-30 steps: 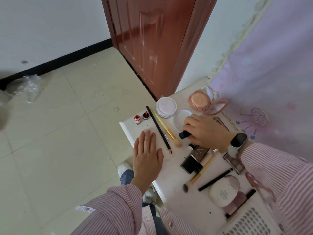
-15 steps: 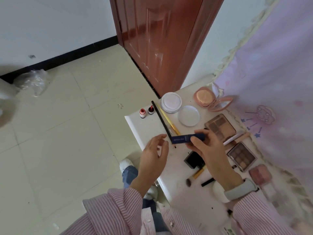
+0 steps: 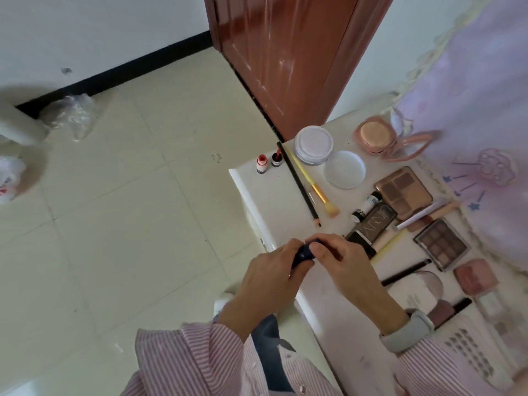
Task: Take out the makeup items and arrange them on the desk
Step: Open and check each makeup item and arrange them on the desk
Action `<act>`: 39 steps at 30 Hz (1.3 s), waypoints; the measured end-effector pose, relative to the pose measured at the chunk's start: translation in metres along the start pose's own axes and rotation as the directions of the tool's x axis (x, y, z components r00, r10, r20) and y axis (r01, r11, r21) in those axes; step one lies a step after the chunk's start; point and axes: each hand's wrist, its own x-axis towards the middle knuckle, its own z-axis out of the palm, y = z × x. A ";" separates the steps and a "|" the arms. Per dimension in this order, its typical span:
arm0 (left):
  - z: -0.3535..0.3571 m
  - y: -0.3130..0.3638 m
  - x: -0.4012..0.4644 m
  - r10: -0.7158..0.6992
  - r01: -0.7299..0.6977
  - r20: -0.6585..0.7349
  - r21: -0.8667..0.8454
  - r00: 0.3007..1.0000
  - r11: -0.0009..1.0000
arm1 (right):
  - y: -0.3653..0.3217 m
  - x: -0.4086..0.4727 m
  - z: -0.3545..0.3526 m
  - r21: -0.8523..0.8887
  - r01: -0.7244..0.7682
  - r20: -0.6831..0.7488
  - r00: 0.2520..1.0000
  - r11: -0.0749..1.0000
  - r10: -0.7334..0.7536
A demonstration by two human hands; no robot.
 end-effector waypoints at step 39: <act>0.006 -0.048 0.082 -0.276 0.061 -0.601 -0.352 0.750 0.934 | -0.010 0.121 0.005 -0.529 0.314 -0.066 0.911 0.789 -0.407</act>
